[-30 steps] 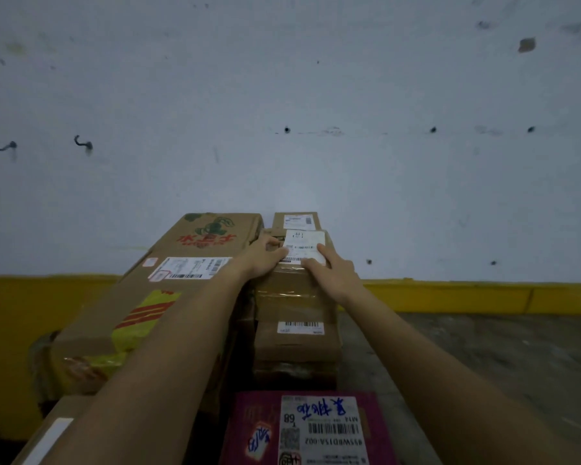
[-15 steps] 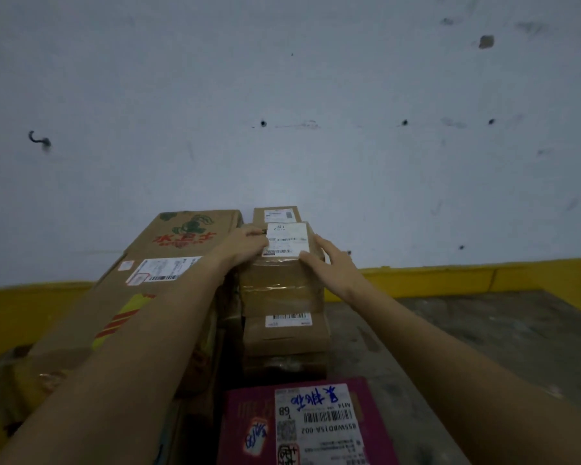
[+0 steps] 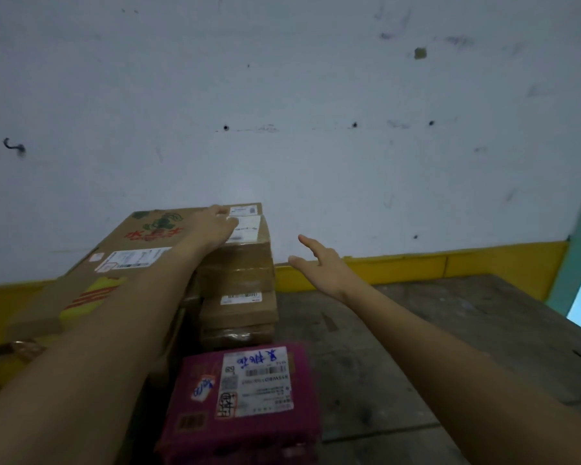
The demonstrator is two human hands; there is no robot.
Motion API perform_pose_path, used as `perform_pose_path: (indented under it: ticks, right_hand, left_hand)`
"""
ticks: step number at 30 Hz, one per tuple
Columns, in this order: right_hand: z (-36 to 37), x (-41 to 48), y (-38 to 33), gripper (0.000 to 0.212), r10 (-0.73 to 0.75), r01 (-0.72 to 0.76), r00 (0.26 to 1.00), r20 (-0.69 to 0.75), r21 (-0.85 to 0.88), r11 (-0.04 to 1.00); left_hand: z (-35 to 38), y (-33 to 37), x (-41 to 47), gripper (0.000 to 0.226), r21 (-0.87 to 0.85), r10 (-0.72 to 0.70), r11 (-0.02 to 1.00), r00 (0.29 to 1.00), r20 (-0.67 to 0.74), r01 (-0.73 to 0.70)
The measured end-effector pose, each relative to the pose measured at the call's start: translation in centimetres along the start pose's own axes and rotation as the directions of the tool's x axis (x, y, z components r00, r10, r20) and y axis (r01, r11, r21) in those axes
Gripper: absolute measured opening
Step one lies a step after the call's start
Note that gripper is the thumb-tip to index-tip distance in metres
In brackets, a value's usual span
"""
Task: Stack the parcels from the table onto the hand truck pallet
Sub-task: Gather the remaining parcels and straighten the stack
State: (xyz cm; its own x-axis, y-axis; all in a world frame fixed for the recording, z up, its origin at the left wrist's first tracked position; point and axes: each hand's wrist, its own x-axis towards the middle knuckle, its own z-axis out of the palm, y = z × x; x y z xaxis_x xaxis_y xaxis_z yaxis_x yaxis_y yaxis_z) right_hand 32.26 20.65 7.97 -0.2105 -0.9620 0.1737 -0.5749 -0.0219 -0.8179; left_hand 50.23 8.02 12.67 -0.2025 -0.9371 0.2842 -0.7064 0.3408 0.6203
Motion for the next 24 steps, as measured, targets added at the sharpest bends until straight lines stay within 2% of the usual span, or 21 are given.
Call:
perform_pose_path:
  ticks: [4, 7, 11, 19, 24]
  right_hand:
    - [-3.5, -3.6, 1.3, 0.059, -0.028, 0.028, 0.999, 0.038, 0.003, 1.000]
    - [-6.1, -6.4, 2.7, 0.059, -0.042, 0.042, 0.998, 0.041, -0.011, 0.999]
    - [-8.8, -9.6, 4.9, 0.060, -0.076, 0.077, 0.996, 0.049, -0.024, 0.997]
    - [-10.8, -15.3, 8.6, 0.068, -0.006, 0.013, 0.986, 0.167, -0.036, 0.999]
    - [-12.5, -17.0, 8.4, 0.068, -0.020, 0.027, 0.990, 0.139, -0.045, 0.999]
  left_hand:
    - [1.2, 3.2, -3.3, 0.042, 0.066, 0.014, 0.998, 0.984, -0.180, -0.003]
    - [2.5, 5.5, -6.2, 0.040, 0.041, 0.014, 0.999, 0.976, -0.219, -0.005]
    - [4.9, 8.1, -10.5, 0.035, 0.097, 0.081, 0.994, 0.960, -0.269, -0.056]
    - [8.2, 9.8, -18.0, 0.035, 0.103, 0.029, 0.995, 0.972, -0.235, -0.004]
    - [8.1, 12.1, -19.7, 0.032, 0.056, 0.023, 0.998, 0.972, -0.233, -0.011]
